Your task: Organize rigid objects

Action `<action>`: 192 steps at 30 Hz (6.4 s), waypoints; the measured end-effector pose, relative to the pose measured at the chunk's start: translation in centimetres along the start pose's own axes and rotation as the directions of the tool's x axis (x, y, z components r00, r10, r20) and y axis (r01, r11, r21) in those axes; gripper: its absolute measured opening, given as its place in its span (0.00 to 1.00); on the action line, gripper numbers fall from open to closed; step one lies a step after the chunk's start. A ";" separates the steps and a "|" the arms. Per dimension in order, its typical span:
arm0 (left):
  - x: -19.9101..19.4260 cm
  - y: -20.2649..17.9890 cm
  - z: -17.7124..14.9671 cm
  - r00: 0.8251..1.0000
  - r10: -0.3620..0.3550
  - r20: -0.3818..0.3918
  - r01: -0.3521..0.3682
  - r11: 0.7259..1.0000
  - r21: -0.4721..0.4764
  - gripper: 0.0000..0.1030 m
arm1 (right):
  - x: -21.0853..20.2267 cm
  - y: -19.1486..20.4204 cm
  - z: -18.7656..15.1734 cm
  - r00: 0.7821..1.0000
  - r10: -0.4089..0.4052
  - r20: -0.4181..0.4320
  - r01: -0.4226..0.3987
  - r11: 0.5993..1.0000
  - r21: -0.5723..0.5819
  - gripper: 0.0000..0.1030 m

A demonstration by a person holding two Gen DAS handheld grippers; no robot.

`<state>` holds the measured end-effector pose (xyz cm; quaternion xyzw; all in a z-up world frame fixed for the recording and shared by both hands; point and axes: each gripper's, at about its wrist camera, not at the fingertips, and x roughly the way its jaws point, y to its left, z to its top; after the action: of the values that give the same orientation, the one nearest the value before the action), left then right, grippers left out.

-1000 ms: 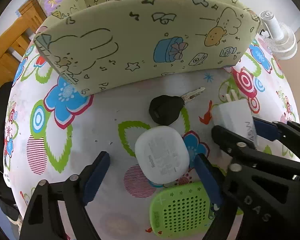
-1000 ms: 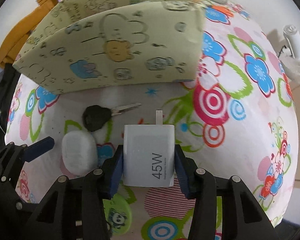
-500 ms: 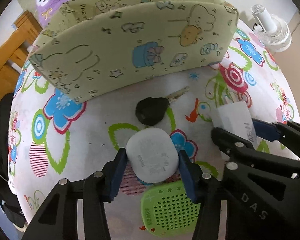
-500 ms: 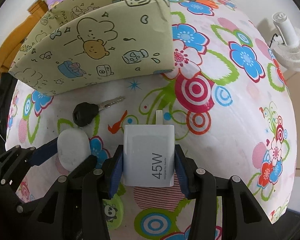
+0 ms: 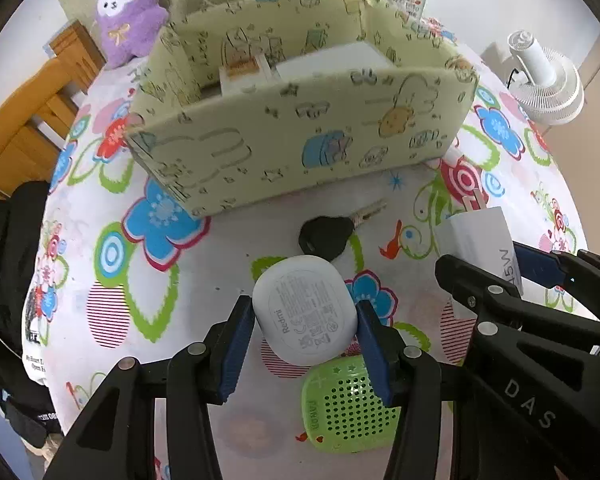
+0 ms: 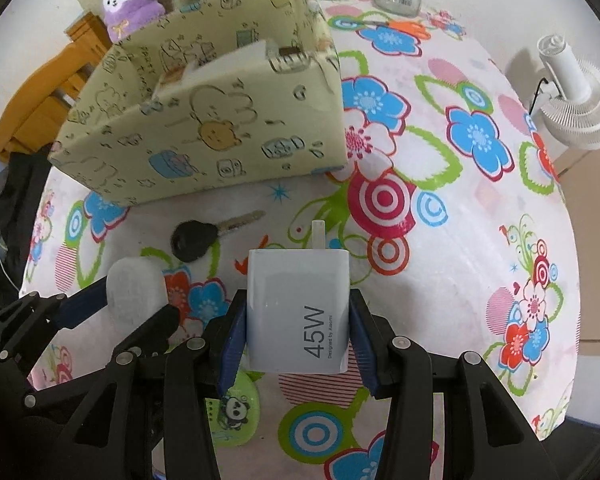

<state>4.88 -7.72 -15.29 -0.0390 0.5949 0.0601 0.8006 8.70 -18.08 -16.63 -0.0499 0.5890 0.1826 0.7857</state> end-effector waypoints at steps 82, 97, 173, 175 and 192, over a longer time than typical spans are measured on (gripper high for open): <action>-11.2 5.7 3.2 0.975 -0.054 0.214 0.043 0.998 0.055 0.51 | -12.2 6.7 3.8 0.969 -0.013 0.246 0.013 1.000 0.003 0.49; -10.0 5.7 5.9 0.980 -0.008 0.201 0.011 1.000 -0.018 0.51 | -11.2 5.7 7.2 0.973 0.034 0.229 -0.017 0.997 -0.074 0.49; 1.6 4.1 16.7 0.997 -0.021 0.078 0.019 0.999 0.028 0.86 | 1.8 3.5 19.4 0.993 0.090 0.074 -0.082 0.991 -0.105 0.49; 1.7 4.1 16.6 0.997 -0.013 0.074 0.011 0.999 0.030 0.88 | 2.2 3.6 19.5 0.994 0.092 0.064 -0.085 0.991 -0.105 0.49; 0.6 4.8 15.5 0.998 -0.010 0.069 0.009 1.000 0.019 0.90 | 1.5 4.0 18.6 0.989 0.128 0.070 -0.121 0.988 -0.098 0.76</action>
<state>19.10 -0.89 -11.38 -0.0323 0.5674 0.0519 0.8211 24.50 -8.56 -11.88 -0.0427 0.5514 0.2603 0.7915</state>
